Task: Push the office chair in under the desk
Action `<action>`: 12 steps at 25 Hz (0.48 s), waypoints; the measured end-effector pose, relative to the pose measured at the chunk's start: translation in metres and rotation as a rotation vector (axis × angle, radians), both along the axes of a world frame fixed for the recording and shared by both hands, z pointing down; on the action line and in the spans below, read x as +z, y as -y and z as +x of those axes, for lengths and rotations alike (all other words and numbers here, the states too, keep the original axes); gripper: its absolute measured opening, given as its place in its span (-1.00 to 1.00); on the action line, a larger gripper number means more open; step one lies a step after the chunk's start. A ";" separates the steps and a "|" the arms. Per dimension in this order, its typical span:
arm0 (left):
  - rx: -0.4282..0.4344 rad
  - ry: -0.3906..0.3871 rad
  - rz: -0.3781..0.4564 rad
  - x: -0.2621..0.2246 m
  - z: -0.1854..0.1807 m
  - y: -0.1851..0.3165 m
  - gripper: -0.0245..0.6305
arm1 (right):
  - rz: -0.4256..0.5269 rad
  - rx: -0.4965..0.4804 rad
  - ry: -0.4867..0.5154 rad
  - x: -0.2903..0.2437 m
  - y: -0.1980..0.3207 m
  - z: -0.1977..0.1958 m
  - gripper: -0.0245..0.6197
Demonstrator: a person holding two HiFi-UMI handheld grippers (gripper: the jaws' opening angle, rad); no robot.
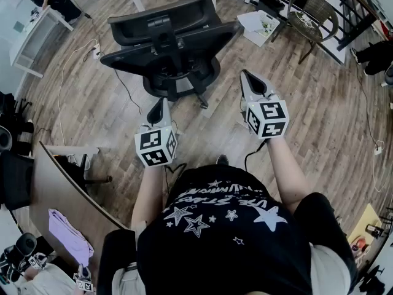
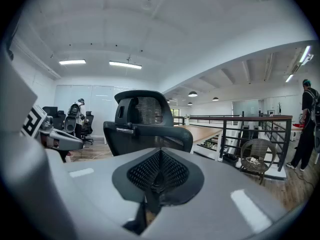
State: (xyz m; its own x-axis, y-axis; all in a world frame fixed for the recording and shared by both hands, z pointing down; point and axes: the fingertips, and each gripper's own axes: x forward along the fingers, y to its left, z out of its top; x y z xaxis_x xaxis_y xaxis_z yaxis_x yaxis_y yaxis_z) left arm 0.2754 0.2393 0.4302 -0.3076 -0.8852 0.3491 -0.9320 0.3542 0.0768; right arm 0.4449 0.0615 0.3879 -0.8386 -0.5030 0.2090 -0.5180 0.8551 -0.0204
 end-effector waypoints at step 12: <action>0.017 0.051 -0.010 0.000 0.019 0.015 -0.92 | -0.004 -0.023 0.000 0.003 0.006 0.011 -0.92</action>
